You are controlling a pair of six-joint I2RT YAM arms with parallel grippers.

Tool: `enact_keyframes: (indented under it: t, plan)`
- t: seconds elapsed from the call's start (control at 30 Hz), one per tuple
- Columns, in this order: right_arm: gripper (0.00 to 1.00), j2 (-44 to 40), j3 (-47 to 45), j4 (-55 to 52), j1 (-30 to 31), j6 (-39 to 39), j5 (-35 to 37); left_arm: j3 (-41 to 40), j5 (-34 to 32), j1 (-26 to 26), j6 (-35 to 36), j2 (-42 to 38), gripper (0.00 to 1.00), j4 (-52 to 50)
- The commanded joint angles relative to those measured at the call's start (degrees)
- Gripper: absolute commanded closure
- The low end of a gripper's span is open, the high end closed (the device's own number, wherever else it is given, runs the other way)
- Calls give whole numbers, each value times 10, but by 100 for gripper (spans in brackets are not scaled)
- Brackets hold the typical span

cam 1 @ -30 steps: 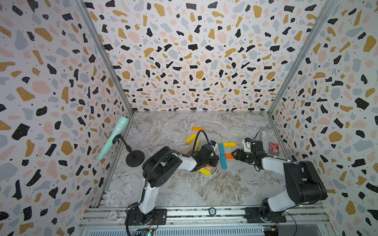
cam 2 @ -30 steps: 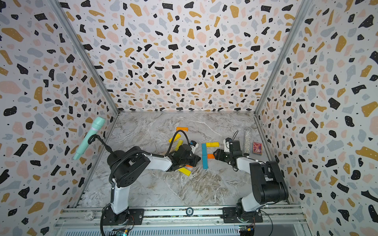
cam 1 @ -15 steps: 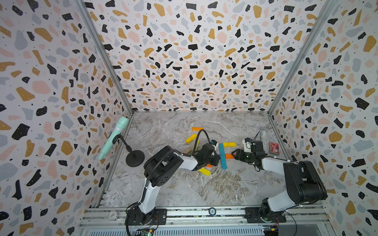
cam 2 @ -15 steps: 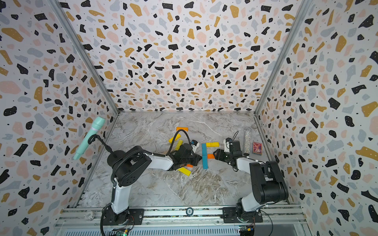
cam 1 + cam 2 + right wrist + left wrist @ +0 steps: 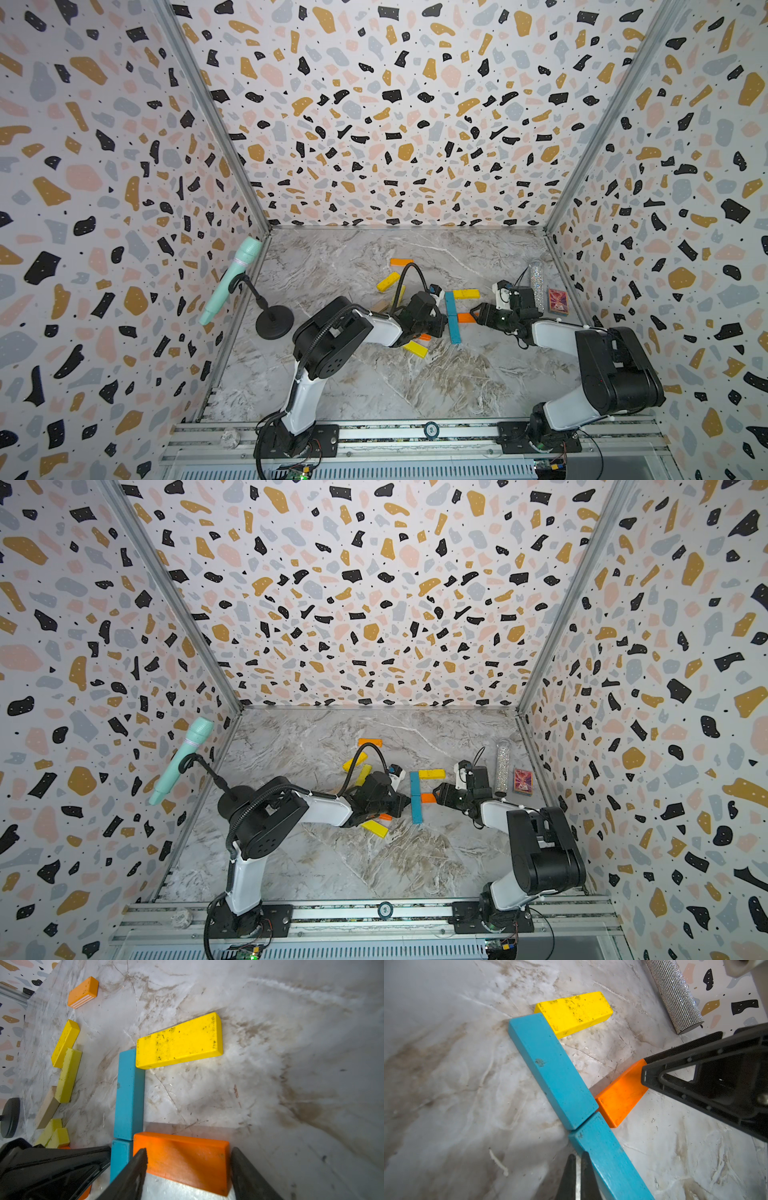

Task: Assemble the number 6 with building blocks
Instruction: Assemble the building block at the center of the board.

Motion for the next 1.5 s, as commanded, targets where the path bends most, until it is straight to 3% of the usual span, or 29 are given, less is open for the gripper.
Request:
enact_keyframes:
  t: [0.0,1.47]
  plan:
    - [35,6,-8,-9,3,4,-3,0,-5,-3,4,19,100,-8]
    - [32,-4,15,-45,8,-7,22,-1,-26,-2,13,20,100,-24]
